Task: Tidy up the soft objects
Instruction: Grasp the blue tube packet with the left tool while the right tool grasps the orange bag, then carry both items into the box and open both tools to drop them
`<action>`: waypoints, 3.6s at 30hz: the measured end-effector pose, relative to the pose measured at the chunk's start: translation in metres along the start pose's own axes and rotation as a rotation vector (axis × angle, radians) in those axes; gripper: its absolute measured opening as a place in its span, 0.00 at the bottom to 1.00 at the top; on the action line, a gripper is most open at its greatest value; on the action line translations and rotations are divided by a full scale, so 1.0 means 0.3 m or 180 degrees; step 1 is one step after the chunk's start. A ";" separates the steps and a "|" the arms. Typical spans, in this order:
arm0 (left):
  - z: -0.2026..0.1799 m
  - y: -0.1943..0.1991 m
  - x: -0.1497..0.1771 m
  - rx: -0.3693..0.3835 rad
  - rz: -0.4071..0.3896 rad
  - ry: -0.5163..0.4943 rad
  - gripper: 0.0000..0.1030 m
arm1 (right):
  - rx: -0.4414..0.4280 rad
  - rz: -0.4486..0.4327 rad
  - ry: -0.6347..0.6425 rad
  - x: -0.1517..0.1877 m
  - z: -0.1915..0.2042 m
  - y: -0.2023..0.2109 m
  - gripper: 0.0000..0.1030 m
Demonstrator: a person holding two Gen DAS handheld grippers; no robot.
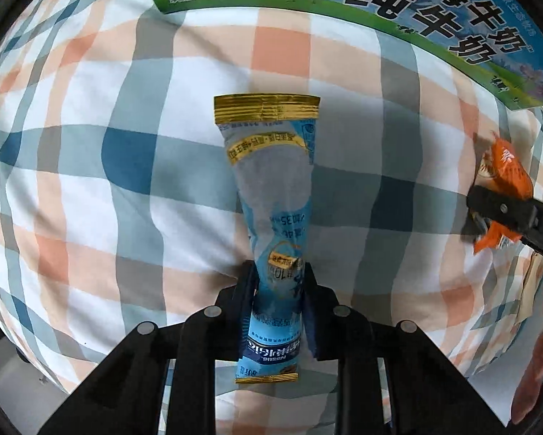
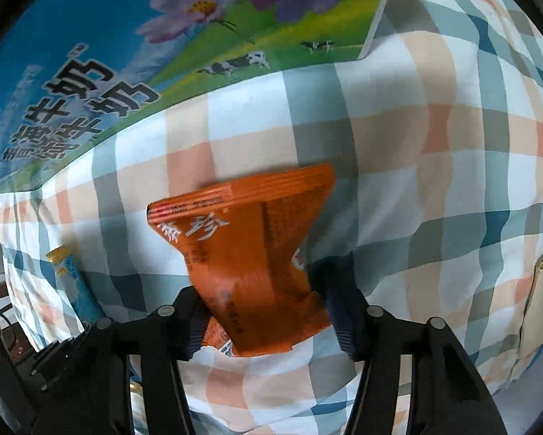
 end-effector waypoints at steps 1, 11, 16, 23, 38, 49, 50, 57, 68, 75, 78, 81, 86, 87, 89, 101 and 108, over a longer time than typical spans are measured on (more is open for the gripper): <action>-0.007 -0.003 0.000 -0.0030 -0.0004 -0.0013 0.22 | -0.0002 -0.0005 0.0020 0.012 0.000 0.001 0.49; -0.011 -0.004 0.003 -0.0082 -0.0007 -0.0085 0.23 | 0.0232 0.0305 0.0480 0.240 0.026 -0.062 0.47; -0.017 0.000 -0.014 -0.0122 0.0010 -0.0136 0.23 | 0.0247 0.0307 0.0393 0.245 0.031 -0.129 0.48; -0.025 0.026 0.007 -0.0122 -0.0112 -0.0087 0.22 | 0.0179 0.0235 0.0311 0.241 -0.011 -0.139 0.47; -0.089 0.157 0.111 0.0096 -0.0312 -0.0182 0.17 | 0.0051 0.0039 0.0415 0.238 0.026 0.064 0.40; -0.157 0.478 0.165 0.0379 -0.0774 -0.0460 0.17 | -0.0181 -0.0273 0.0590 0.270 0.081 0.347 0.40; -0.157 0.515 0.159 0.0408 -0.0821 -0.0488 0.17 | -0.0200 -0.0305 0.0607 0.256 0.079 0.393 0.40; -0.190 0.784 0.067 0.0653 -0.1058 -0.0637 0.17 | -0.0359 -0.0672 0.0729 0.188 0.190 0.632 0.40; -0.168 0.863 -0.319 0.0651 -0.0754 -0.0521 0.17 | -0.0332 -0.0930 0.0793 -0.073 0.342 0.799 0.40; -0.099 0.731 -0.530 0.0656 -0.0257 -0.0313 0.17 | -0.0236 -0.0773 0.0794 -0.264 0.410 0.717 0.40; -0.079 0.656 -0.595 0.0684 -0.0032 -0.0248 0.17 | -0.0206 -0.0645 0.0767 -0.331 0.428 0.655 0.40; -0.058 0.579 -0.631 0.0787 0.0190 -0.0155 0.17 | -0.0201 -0.0503 0.0744 -0.383 0.439 0.572 0.40; -0.055 0.505 -0.632 0.0700 0.0294 -0.0178 0.19 | -0.0212 -0.0288 0.0732 -0.425 0.445 0.467 0.40; -0.058 0.500 -0.631 0.0639 0.0275 -0.0203 0.19 | -0.0193 -0.0258 0.0734 -0.431 0.446 0.450 0.40; -0.058 0.495 -0.632 0.0541 0.0270 -0.0233 0.22 | -0.0182 -0.0196 0.0762 -0.439 0.449 0.420 0.40; -0.039 0.520 -0.592 0.0360 0.0079 -0.0124 0.49 | -0.0070 -0.0116 0.0795 -0.447 0.452 0.384 0.55; -0.019 0.579 -0.567 0.0359 -0.0148 -0.0046 0.72 | 0.0114 -0.0322 0.0776 -0.431 0.439 0.454 0.76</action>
Point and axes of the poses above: each gripper's, at about its wrist camera, not at the fingertips, and y roughly against the way its jaws point, z to its left, x to its underside, the point moved 7 cm from there along -y, roughly the way its jaws point, and after that the axes turned 15 degrees about z, right-handed, at the moved point
